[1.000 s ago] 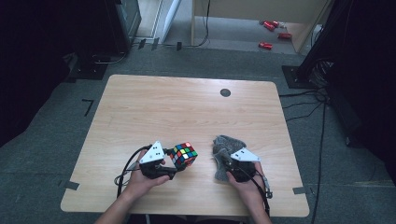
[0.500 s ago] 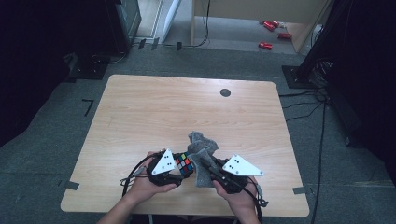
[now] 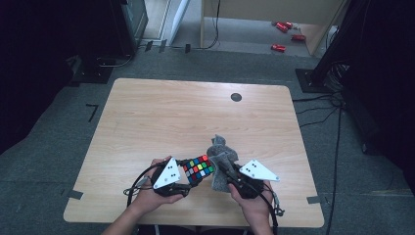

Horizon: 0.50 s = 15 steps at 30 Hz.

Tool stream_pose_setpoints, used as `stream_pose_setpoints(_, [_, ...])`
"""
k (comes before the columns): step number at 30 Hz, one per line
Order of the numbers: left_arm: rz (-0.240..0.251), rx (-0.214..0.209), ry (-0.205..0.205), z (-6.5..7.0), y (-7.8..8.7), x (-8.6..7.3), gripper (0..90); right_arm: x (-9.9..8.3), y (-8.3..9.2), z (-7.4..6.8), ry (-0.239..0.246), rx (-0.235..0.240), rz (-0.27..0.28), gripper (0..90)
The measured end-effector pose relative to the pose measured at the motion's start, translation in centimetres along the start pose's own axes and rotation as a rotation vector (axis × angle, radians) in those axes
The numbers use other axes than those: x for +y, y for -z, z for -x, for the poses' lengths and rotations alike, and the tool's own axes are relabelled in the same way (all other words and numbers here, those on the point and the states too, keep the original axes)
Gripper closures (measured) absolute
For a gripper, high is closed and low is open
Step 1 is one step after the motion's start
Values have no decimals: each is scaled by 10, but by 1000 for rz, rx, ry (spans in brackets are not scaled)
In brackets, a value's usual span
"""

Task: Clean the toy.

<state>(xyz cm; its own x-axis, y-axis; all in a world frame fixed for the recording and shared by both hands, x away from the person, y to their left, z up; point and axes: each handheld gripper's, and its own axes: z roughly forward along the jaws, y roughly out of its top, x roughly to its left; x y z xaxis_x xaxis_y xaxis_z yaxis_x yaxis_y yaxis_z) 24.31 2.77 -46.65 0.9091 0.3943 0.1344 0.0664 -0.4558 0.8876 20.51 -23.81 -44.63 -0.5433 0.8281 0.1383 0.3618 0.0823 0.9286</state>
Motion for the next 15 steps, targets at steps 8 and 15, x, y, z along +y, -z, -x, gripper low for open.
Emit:
stream_pose_setpoints(8, [17, -22, -4, 5, -2, 2, 341, 15, 8, -36, 58, 160, 90, 757])
stream_pose_setpoints(15, [89, -28, -2, 4, 7, 3, 341, 5, 0, -18, -50, 126, 48, 757])
